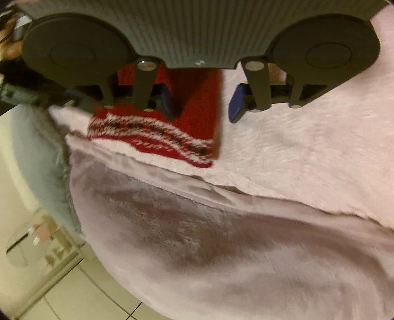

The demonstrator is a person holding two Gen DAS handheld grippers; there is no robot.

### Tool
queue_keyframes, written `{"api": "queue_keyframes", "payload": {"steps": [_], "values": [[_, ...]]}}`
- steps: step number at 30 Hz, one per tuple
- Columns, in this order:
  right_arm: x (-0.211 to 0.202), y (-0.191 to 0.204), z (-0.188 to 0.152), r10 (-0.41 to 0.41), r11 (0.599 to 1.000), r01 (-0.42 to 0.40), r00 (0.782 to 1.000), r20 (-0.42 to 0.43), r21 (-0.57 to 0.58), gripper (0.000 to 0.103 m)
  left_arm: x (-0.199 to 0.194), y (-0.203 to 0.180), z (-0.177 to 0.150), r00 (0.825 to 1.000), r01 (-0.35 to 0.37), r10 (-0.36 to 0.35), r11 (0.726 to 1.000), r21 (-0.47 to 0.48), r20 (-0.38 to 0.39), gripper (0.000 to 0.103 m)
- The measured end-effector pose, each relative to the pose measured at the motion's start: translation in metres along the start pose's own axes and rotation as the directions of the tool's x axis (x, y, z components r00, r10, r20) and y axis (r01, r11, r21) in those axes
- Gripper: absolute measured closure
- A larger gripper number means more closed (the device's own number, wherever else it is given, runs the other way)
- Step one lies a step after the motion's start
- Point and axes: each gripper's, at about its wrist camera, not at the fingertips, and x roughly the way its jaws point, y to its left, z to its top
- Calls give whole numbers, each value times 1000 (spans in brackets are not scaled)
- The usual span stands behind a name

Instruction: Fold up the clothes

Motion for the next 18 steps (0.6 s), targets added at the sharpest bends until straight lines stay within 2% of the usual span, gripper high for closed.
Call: {"api": "queue_keyframes", "payload": {"steps": [1,3,5,7,10,12,13,16,17,18], "values": [[0,0,-1,1,1000,-1,1000,11,-10,99,1,-1,1,1000,13,-13,1000,22,5,97],[-8,3,0,13,999,-10,998,61,-43,100,1,-3,4,999,35,-37,997,69,29,98],[-20,7,6,38,996,-27,990,134,-81,101,-9,-5,9,992,38,-53,991,125,116,98],[-28,12,15,30,993,-8,981,190,-116,101,-14,-2,18,982,30,-54,990,135,180,98],[-19,19,24,-20,984,55,980,200,-170,101,-4,-7,25,981,-16,-19,983,183,191,98],[0,19,24,-107,970,139,981,164,-199,101,18,-13,21,989,-85,53,967,239,138,97],[2,18,25,-127,968,155,981,149,-198,101,28,-15,18,989,-116,88,958,264,116,95],[7,16,27,-177,962,195,978,108,-190,101,32,-22,15,984,-157,124,942,298,124,92],[8,16,28,-193,960,208,977,94,-188,93,30,-26,16,983,-166,132,939,302,130,88],[10,15,28,-209,957,221,975,80,-186,70,25,-29,17,981,-174,137,937,303,141,87]]}}
